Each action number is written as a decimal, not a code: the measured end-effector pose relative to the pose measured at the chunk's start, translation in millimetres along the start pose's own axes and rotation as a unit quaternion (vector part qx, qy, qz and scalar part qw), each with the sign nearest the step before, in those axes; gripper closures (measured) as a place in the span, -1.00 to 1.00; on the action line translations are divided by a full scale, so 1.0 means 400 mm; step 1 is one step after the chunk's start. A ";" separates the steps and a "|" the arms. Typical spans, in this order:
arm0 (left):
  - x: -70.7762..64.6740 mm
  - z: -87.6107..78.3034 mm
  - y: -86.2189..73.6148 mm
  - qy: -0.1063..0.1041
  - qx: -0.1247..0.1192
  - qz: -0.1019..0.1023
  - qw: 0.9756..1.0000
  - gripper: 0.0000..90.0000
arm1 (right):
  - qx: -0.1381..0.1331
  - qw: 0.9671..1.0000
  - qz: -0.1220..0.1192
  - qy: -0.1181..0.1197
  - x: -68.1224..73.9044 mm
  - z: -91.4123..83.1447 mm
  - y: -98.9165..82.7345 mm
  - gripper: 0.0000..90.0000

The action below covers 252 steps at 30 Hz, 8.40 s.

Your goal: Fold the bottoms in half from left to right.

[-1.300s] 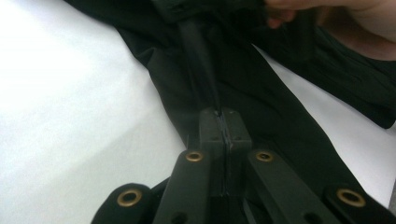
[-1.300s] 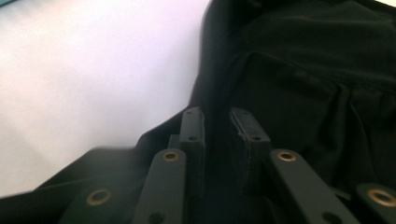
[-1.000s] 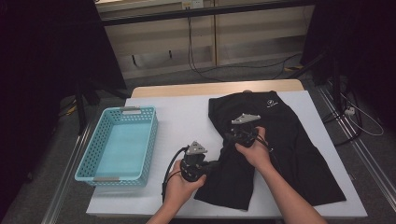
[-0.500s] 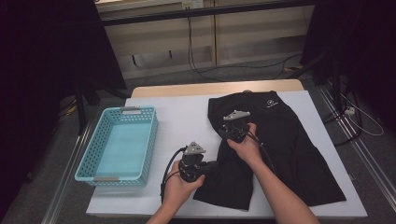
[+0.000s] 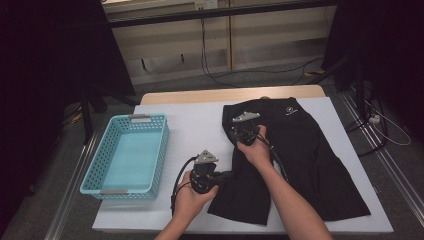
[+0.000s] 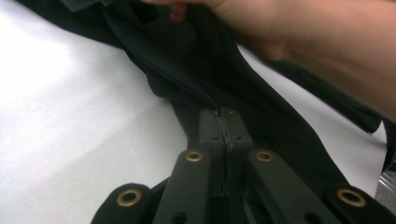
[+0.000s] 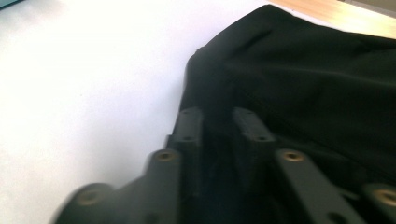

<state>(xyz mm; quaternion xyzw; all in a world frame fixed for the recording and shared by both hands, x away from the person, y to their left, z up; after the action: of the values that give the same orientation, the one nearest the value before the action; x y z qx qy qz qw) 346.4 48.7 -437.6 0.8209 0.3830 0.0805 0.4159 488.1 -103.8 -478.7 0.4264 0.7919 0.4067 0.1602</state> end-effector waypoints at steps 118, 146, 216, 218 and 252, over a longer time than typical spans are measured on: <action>0.192 0.032 0.018 0.085 -0.008 0.051 0.995 -0.83 | 0.029 0.986 0.130 -0.098 -0.191 -0.568 -0.402 0.40; 0.181 0.007 0.028 0.085 -0.018 0.054 0.995 -0.84 | 0.043 0.987 0.131 -0.077 -0.228 -0.720 -0.481 0.99; 0.218 0.011 0.001 0.094 0.003 0.041 0.995 -0.88 | -0.015 0.990 0.094 -0.103 -0.246 -0.261 -0.111 -0.19; 0.217 0.011 0.001 0.090 0.003 0.044 0.995 -0.88 | -0.006 0.991 0.077 -0.109 -0.245 -0.246 -0.099 -0.20; 0.257 -0.013 0.003 0.109 -0.010 0.018 0.994 -0.82 | 0.019 0.988 0.104 -0.113 -0.274 -0.170 -0.123 0.65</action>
<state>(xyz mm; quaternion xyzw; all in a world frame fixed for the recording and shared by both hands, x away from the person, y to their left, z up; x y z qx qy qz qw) 415.8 123.0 -452.6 0.8098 0.4104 0.1809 0.3784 484.4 -241.5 -485.4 0.5527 0.7275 0.3552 0.1978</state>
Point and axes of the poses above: each handheld gripper's, and its own axes: z roughly forward along the jaws, y roughly out of its top, x roughly to its left, the point moved 3 cm from there along z, roughly forward along the jaws, and after that the axes turned 10 degrees about y, right-handed, at the moved point
